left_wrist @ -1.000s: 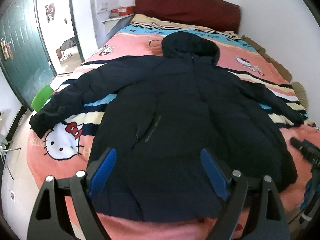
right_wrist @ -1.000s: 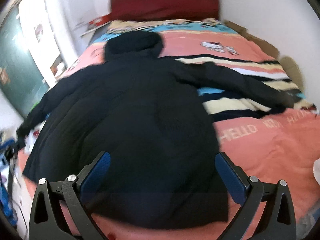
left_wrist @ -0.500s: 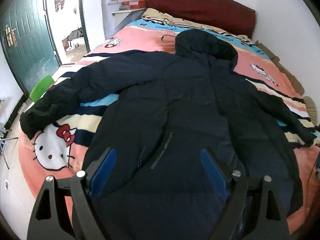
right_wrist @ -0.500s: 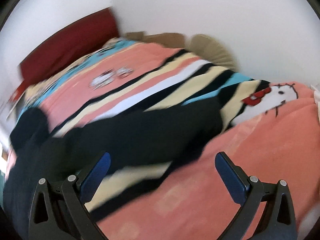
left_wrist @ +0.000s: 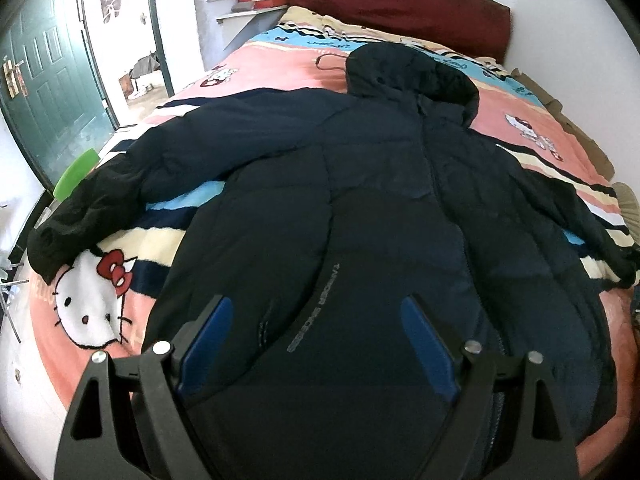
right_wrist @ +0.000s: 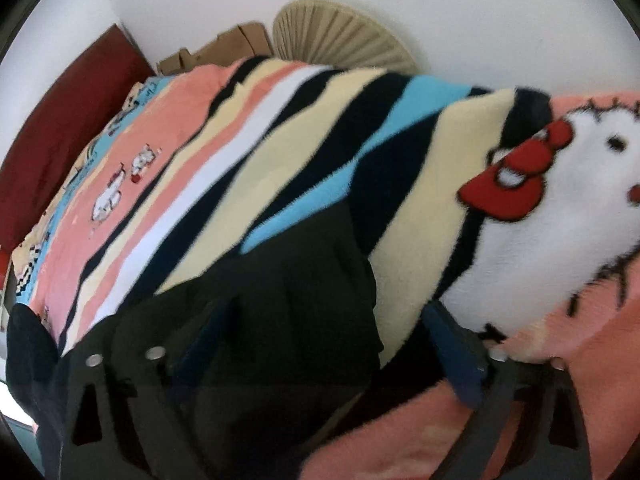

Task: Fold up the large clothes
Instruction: 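Grasp the sleeve nearest the right tool and fold it across the jacket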

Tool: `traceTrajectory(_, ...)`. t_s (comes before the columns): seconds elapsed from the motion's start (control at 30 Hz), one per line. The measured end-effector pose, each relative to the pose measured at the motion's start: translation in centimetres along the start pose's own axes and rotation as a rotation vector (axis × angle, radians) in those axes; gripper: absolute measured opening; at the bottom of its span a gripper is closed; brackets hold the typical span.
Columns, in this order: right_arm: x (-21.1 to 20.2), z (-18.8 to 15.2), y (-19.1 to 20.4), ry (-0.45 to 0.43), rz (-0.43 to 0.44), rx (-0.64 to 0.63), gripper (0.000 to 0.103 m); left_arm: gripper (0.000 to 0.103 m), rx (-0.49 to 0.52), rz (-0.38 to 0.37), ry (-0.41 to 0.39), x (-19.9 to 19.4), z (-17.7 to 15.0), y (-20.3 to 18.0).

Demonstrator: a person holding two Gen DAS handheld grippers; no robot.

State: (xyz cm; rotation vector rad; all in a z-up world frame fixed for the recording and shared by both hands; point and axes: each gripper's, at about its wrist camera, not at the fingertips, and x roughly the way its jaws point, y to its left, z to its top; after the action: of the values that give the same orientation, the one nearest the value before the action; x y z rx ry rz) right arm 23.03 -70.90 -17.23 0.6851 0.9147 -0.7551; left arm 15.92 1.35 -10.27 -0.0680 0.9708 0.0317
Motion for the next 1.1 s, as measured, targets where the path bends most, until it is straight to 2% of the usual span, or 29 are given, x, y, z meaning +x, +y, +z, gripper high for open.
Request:
traceTrajectory(0.03, 0.2, 0.0, 0.1, 0.001, 0.0, 0.002, 0.09, 0.087, 0.0, 0.001, -0.004, 0.0, 0.1, 0.1)
traceTrajectory(0.07, 0.3, -0.1, 0.2, 0.002, 0.007, 0.002, 0.081, 0.087, -0.001, 0.002, -0.006, 0.1, 0.2, 0.1)
traceTrajectory(0.1, 0.6, 0.0, 0.5, 0.009, 0.028, -0.003, 0.064, 0.087, -0.003, 0.002, -0.005, 0.3, 0.3, 0.2)
traceTrajectory(0.2, 0.9, -0.2, 1.4, 0.028, 0.056, -0.029, 0.042, 0.087, -0.023, 0.001, -0.006, 0.7, 0.8, 0.7)
traceTrajectory(0.3, 0.0, -0.3, 2.4, 0.014, 0.076, -0.075, 0.027, 0.087, -0.031, 0.008, -0.012, 0.9, 1.1, 1.1)
traceTrajectory(0.4, -1.4, -0.4, 3.2, -0.009, 0.101, -0.108, 0.022, 0.087, -0.036, 0.006, -0.017, 0.7, 1.1, 1.5)
traceTrajectory(0.57, -5.5, -0.4, 5.5, -0.076, 0.161, -0.163, 0.02, 0.087, -0.05, -0.011, -0.029, -0.1, 0.7, 2.3)
traceTrajectory(0.73, -10.8, -0.6, 9.6, -0.142, 0.262, -0.229, 0.019, 0.087, -0.04, 0.0, -0.068, -1.4, 0.6, 3.3)
traceTrajectory(0.9, -16.6, -2.5, 16.9, -0.189, 0.395, -0.344, 0.019, 0.087, -0.032, 0.0, -0.125, -3.0, 0.6, 4.6)
traceTrajectory(1.1, -23.0, -7.3, 26.9, -0.205, 0.589, -0.481, 0.018, 0.087, -0.04, 0.009, -0.15, -3.8, 0.4, 6.9)
